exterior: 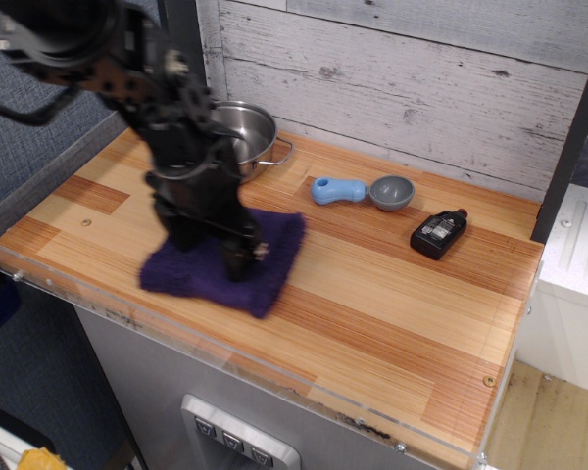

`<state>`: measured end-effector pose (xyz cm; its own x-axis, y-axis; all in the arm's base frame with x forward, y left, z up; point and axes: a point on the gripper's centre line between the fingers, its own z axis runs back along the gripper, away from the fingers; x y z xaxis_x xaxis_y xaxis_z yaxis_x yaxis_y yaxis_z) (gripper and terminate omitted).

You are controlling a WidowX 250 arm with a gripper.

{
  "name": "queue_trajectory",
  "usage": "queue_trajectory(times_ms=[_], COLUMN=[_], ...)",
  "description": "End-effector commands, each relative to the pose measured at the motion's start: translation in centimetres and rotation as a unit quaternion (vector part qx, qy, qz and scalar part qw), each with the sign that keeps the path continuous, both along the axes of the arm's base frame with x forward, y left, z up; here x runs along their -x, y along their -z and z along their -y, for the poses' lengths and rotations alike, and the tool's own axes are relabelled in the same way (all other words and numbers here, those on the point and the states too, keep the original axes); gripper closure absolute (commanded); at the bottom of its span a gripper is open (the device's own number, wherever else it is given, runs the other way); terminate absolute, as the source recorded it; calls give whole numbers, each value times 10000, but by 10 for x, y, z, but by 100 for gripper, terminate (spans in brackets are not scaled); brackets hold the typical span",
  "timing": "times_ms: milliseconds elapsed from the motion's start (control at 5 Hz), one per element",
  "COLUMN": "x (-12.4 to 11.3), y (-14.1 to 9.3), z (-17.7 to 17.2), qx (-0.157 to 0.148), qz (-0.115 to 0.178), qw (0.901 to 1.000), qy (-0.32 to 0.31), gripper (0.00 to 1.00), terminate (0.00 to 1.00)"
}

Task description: Move the purple cloth from left side to right side

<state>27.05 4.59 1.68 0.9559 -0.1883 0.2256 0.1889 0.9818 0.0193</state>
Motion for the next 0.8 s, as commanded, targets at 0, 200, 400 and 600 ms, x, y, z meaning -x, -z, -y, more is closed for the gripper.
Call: queue_trajectory(times_ms=[0, 200, 400, 600], x=[-9, -5, 1, 9], y=[1, 2, 1, 0], z=[63, 97, 122, 138], qx=[-19, 33, 71, 93], qz=[51, 10, -15, -90], qw=[9978, 9946, 9911, 9881], qy=[661, 1036, 1329, 1536], gripper=[0, 0, 0, 0], terminate=[0, 0, 0, 0])
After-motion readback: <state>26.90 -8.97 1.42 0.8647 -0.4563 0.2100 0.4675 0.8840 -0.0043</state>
